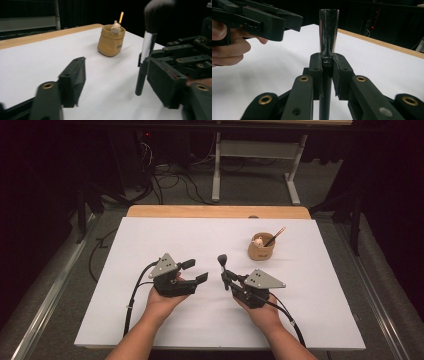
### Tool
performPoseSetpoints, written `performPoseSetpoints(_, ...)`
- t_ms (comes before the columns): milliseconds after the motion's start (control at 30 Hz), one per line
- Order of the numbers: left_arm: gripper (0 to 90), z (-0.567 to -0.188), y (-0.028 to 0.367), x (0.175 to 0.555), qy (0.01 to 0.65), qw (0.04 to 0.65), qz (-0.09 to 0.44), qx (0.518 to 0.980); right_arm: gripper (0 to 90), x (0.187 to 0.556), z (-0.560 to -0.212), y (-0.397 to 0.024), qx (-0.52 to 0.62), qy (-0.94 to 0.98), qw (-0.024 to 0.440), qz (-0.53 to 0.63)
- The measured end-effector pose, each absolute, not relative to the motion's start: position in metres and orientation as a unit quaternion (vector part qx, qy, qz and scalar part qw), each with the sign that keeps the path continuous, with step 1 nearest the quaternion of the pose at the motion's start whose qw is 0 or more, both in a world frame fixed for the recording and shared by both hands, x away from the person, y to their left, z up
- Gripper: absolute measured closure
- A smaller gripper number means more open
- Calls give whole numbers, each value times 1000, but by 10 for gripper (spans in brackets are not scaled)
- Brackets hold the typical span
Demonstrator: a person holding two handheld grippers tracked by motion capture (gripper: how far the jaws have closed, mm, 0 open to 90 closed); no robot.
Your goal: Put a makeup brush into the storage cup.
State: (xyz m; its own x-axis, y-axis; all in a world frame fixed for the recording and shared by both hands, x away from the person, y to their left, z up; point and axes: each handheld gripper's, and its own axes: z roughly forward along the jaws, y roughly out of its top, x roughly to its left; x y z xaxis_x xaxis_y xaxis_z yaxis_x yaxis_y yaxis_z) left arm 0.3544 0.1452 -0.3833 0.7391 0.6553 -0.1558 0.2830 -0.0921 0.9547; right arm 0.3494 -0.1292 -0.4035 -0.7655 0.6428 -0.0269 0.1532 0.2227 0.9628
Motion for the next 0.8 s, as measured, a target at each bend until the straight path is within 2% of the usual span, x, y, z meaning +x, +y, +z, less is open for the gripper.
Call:
performPoseSetpoints(167,207,-383,150,355,331,576,170,728,809,349,-400,-133,265,749,223,565)
performPoseSetpoints(433,152,-383,160,352,326,568,184,733,809,349,-396,-140,274,740,229,570)
performPoseSetpoints(633,73,-390,171,347,336,555,206,733,809,349,-395,-141,272,739,236,569)
performPoseSetpoints(800,53,-392,174,343,332,558,213,730,810,349,-395,-143,275,740,239,565)
